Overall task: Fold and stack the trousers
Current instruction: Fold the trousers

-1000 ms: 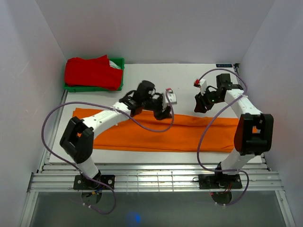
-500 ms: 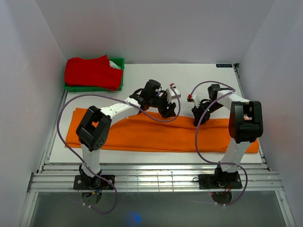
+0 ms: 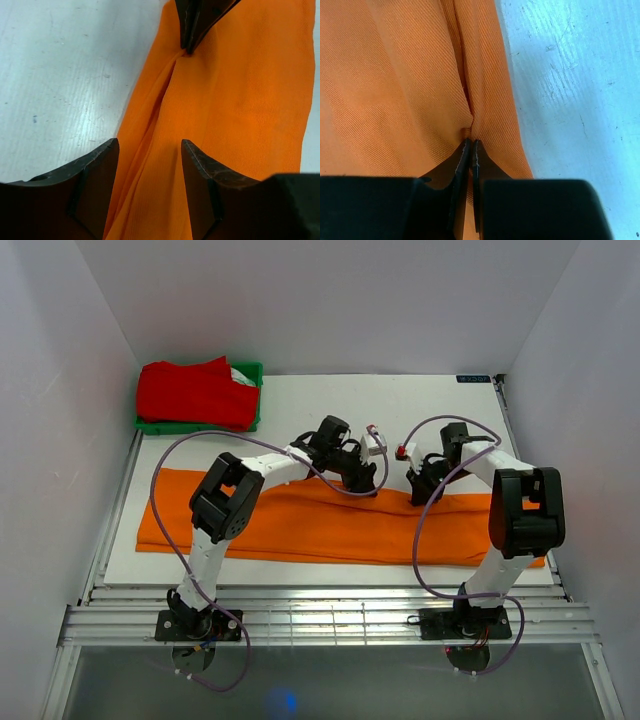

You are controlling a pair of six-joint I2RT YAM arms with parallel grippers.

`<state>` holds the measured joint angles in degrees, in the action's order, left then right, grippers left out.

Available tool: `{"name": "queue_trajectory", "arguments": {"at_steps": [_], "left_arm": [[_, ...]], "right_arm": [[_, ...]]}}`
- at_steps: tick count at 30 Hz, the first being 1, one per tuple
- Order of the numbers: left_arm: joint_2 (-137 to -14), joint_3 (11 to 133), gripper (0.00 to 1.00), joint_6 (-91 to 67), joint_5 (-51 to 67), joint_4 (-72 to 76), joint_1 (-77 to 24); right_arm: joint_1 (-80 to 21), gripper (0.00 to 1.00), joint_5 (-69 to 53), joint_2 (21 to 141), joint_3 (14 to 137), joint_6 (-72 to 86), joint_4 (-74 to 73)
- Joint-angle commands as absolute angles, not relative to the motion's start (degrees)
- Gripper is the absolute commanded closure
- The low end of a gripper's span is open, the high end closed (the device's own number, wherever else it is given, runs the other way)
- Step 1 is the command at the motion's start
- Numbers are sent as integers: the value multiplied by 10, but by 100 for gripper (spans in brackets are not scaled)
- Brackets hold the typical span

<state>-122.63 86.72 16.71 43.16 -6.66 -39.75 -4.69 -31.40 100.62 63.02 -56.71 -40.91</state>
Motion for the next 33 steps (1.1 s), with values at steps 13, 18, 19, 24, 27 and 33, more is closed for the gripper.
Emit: {"name": "queue_trajectory", "arguments": {"at_steps": [13, 18, 19, 24, 27, 33], "left_arm": [[-1234, 882, 90, 198, 506, -50, -422], [-1195, 819, 100, 235, 459, -19, -428], [-1169, 801, 100, 247, 445, -5, -431], [-1100, 694, 100, 356, 361, 55, -467], [-1075, 633, 100, 409, 305, 88, -492], [-1059, 570, 100, 461, 251, 147, -531]], "right_arm": [[-52, 92, -395, 946, 634, -590, -448], [-47, 92, -401, 924, 627, -592, -447], [-44, 92, -403, 919, 628, -592, -448], [-28, 92, -404, 900, 628, -595, -449], [-26, 92, -396, 904, 628, -614, -480], [-12, 69, -380, 922, 656, -578, -484]]}}
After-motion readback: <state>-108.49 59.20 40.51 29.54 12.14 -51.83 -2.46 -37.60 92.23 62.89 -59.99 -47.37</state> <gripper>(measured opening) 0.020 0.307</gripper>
